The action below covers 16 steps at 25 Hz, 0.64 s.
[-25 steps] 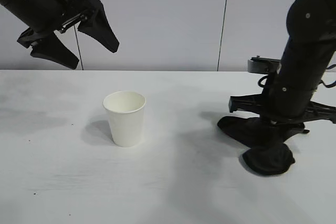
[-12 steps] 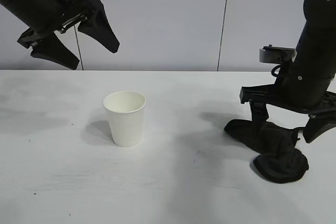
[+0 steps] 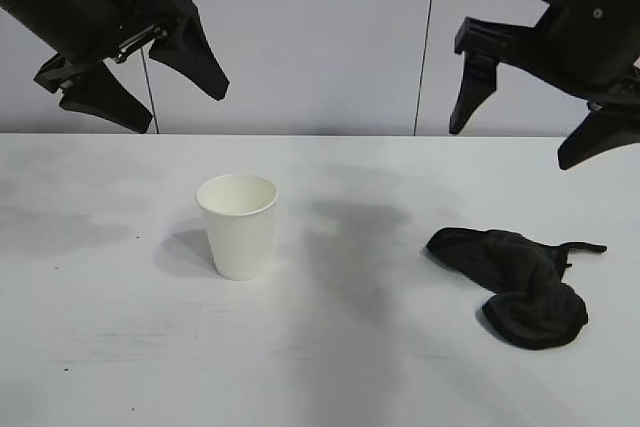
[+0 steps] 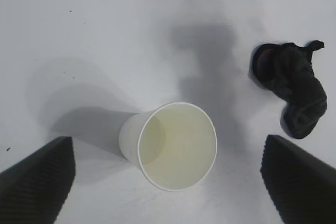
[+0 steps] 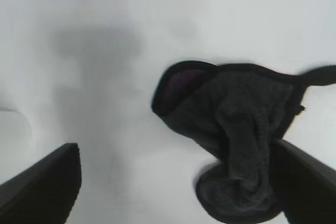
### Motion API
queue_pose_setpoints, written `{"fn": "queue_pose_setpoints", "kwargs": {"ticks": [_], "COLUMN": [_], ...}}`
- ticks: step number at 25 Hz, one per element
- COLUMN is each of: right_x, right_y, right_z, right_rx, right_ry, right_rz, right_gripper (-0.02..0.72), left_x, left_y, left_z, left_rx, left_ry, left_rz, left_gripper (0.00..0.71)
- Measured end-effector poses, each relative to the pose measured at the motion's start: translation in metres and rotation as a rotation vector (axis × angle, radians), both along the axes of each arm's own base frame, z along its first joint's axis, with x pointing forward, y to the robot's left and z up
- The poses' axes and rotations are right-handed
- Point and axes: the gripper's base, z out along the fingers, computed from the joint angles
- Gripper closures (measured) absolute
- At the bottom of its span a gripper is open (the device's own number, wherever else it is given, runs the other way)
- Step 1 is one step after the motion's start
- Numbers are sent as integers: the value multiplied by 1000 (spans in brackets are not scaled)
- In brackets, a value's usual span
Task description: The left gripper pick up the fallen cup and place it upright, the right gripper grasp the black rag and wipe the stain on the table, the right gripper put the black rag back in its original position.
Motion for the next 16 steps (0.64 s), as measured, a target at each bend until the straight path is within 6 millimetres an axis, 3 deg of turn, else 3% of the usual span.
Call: {"fn": "queue_pose_setpoints", "kwargs": {"ticks": [16], "right_x": [0], "right_y": [1], "right_z": [0], "right_rx": [5], "right_ry": [1], "right_rz": [5], "right_gripper": [31], "left_x": [0], "left_y": [0], "left_z": [0], "left_rx": [-1], "left_ry": [0], "left_rz": [1], "left_gripper": [16]}}
